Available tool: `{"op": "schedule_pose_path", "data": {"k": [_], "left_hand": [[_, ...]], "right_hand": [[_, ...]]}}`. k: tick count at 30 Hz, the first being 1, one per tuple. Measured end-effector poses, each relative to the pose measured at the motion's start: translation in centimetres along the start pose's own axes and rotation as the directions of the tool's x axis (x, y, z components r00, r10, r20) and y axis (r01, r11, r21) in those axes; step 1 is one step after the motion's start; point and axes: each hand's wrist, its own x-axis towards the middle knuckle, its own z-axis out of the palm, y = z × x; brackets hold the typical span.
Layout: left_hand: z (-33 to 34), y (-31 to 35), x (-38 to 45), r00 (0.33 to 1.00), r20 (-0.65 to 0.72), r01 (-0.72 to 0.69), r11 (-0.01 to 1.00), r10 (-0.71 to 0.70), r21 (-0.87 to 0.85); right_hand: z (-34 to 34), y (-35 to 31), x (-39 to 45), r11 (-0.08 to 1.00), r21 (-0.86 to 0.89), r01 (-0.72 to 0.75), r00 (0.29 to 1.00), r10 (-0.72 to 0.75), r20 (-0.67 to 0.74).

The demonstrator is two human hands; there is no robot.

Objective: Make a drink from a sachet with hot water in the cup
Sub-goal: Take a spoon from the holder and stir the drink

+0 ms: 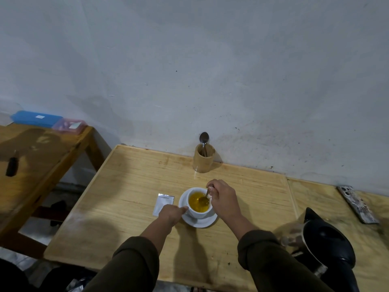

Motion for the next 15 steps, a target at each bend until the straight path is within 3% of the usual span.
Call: {"op": "schedule_pose_path", "data": {"k": [7,15], "left_hand": [[-0.1,0.2,-0.2,1.000,0.018,0.005,1.000,-0.005,0.028],[-0.1,0.1,-0.2,1.000,0.020,-0.003,1.000,0.003,0.027]], "right_hand": [[0.6,0.1,-0.6,0.993,0.110,0.033,0.999,-0.035,0.018],[0.1,-0.2,-2.2,0.985,0.156,-0.077,0.994,0.064,0.087]]}}
